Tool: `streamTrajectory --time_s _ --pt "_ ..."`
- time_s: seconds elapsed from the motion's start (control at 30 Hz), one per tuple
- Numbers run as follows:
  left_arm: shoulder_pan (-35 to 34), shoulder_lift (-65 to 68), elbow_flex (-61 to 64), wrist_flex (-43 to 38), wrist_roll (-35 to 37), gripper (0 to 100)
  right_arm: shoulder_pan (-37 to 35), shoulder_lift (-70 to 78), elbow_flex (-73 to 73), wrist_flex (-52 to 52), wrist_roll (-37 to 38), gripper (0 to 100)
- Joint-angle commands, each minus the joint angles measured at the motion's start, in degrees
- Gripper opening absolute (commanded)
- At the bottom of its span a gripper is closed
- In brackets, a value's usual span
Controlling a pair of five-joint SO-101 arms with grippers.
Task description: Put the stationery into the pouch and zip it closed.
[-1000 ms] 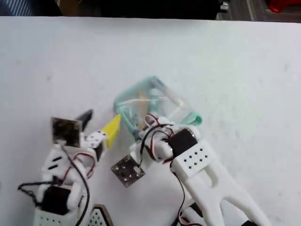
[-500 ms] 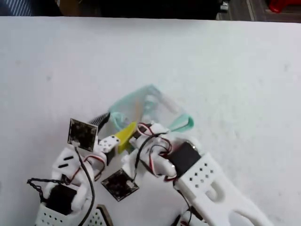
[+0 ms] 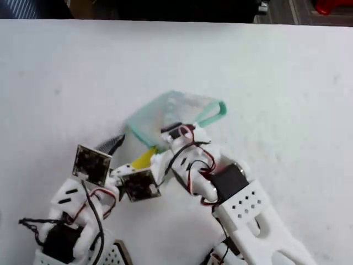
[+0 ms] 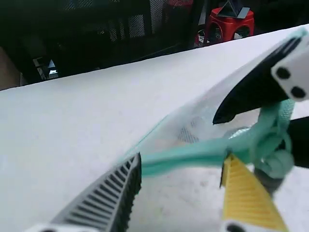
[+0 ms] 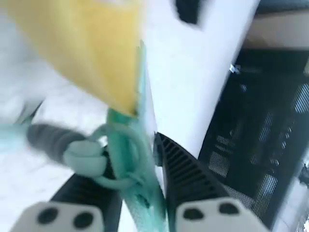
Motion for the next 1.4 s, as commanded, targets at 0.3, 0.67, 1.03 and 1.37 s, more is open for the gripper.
streamTrajectory --time_s 0.3,0.67,1.03,1.37 --pt "-4.7 0.5 -3.2 2.5 -0.9 29 3.6 0.3 -1.9 -10.9 -14.2 1.8" --pt "-9.6 0.5 -7.0 2.4 -4.4 35 0.2 -0.2 -1.9 -9.3 -22.4 1.8" --pt "-8.7 0.5 -9.5 0.0 -22.1 34 -3.1 -6.5 -2.5 -4.3 -22.3 1.8" --pt "-3.6 0.5 -9.3 -4.5 -23.2 34 -7.2 -16.0 -2.5 1.4 -20.7 1.9"
